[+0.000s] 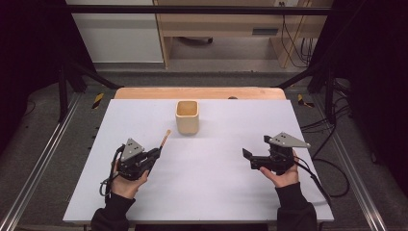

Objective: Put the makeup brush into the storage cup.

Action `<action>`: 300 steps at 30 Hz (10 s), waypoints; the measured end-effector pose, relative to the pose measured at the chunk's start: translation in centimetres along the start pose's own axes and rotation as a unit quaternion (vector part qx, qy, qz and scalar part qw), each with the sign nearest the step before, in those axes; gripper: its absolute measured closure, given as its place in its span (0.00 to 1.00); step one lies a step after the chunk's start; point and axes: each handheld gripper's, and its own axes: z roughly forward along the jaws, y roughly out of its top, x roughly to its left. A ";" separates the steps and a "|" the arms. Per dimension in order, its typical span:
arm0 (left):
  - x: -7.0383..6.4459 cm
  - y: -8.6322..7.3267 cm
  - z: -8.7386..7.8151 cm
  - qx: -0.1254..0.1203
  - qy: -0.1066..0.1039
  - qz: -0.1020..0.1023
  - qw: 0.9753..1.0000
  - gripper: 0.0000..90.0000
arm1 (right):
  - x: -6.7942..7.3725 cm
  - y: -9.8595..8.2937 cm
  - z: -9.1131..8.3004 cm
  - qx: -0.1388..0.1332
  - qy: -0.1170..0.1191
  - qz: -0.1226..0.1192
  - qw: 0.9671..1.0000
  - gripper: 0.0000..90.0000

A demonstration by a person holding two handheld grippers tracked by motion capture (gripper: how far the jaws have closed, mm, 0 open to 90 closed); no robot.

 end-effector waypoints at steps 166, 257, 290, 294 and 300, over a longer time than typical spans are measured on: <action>-8.0 1.0 4.4 -0.072 -0.056 -0.021 0.996 0.58 | 9.5 2.0 7.8 -0.071 0.110 0.119 0.984 0.93; 3.6 -2.1 -0.4 -0.011 0.002 -0.052 0.999 0.10 | 5.6 13.9 15.2 -0.152 0.054 0.024 0.987 0.93; 3.6 -2.1 -0.5 -0.009 0.005 -0.047 0.999 0.10 | 5.8 11.8 19.8 -0.112 0.040 0.020 0.993 0.93; 3.7 -2.1 -0.5 -0.008 0.005 -0.045 0.999 0.10 | 6.0 11.2 20.3 -0.103 0.041 0.016 0.994 0.93; 3.6 -2.1 -0.5 -0.009 0.006 -0.046 0.999 0.10 | 6.3 10.4 21.1 -0.092 0.040 0.010 0.995 0.93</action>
